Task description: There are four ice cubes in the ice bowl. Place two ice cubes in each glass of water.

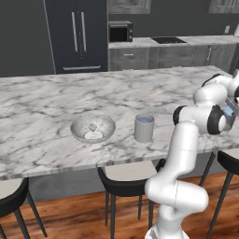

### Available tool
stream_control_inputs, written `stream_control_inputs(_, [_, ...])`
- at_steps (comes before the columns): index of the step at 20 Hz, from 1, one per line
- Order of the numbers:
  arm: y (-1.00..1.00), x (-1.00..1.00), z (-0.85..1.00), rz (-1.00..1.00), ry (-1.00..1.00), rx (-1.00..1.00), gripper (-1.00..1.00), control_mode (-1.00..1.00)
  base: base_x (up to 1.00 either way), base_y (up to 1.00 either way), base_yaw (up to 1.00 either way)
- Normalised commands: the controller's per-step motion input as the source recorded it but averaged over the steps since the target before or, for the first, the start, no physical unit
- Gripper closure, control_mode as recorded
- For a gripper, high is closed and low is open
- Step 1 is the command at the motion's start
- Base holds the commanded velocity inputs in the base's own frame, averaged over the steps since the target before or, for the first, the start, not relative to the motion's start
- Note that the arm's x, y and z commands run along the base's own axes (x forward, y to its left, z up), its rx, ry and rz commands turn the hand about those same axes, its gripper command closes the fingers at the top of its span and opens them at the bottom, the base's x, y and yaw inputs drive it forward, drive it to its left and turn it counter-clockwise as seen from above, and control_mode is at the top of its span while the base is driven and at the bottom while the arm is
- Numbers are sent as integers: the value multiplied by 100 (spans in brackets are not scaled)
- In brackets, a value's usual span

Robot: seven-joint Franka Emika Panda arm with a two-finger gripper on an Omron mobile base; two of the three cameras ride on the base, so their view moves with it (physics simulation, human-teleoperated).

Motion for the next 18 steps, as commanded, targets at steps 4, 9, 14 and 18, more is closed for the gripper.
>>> stream_control_inputs(4, [-33,3,-33,9,-10,0,100,-100,0,0,0])
stream_control_inputs(9, [-22,13,-19,9,-17,0,100,-100,0,0,0])
stream_control_inputs(14, [-15,5,5,7,-19,0,100,-100,0,0,0])
stream_control_inputs(18, [-2,1,2,3,-14,0,100,-100,0,0,0])
